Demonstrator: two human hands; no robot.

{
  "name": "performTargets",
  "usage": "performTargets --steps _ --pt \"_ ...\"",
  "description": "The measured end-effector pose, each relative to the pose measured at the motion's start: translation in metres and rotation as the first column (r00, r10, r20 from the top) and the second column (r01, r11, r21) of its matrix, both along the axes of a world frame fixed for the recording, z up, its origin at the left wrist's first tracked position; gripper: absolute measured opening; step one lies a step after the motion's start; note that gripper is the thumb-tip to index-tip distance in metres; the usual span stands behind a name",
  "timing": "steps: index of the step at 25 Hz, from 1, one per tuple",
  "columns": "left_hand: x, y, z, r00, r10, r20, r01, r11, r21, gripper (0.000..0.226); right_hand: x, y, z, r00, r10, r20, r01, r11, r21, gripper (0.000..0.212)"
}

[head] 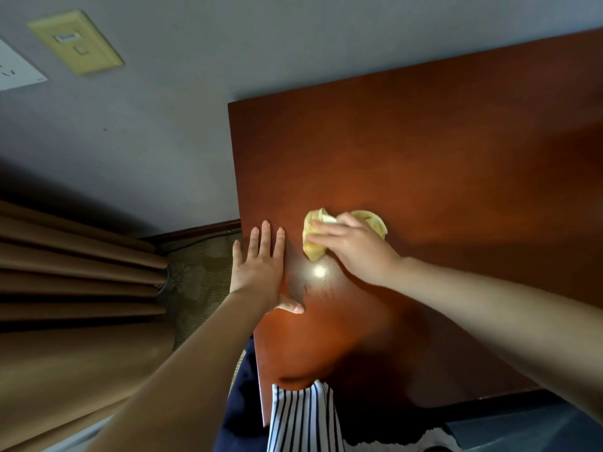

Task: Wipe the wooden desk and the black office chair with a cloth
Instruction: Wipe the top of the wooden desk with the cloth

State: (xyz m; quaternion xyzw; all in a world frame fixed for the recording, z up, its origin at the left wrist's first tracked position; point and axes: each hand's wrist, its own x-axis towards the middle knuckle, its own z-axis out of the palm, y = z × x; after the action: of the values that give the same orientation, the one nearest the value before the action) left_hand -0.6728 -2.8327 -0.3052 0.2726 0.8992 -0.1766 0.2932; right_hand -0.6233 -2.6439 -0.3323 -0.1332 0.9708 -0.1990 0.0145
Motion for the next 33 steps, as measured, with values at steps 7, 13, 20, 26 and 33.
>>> performTargets --steps 7,13,20,26,33 --pt "0.003 -0.001 0.001 1.000 0.001 -0.006 -0.001 1.000 -0.002 0.146 0.088 0.050 0.007 0.874 0.482 -0.052 -0.466 0.865 0.187 0.052" --pt "0.002 0.000 -0.001 1.000 0.000 -0.005 0.000 1.000 0.016 0.146 0.060 0.104 0.006 0.891 0.453 0.013 -0.450 0.883 0.135 0.062" --pt "0.003 -0.002 -0.003 1.000 0.002 -0.003 -0.002 0.999 0.032 0.145 -0.017 0.077 -0.002 0.976 -0.210 0.063 0.207 0.977 0.055 0.050" --pt "0.002 -0.004 -0.003 1.000 0.001 -0.015 0.000 1.000 0.014 0.144 -0.032 -0.004 -0.007 0.894 -0.447 0.018 0.446 0.893 0.053 0.049" --pt "0.008 0.002 0.006 0.999 -0.003 -0.049 0.002 1.000 -0.015 0.137 0.046 -0.034 0.000 0.991 0.093 -0.100 -0.091 0.996 0.019 0.038"
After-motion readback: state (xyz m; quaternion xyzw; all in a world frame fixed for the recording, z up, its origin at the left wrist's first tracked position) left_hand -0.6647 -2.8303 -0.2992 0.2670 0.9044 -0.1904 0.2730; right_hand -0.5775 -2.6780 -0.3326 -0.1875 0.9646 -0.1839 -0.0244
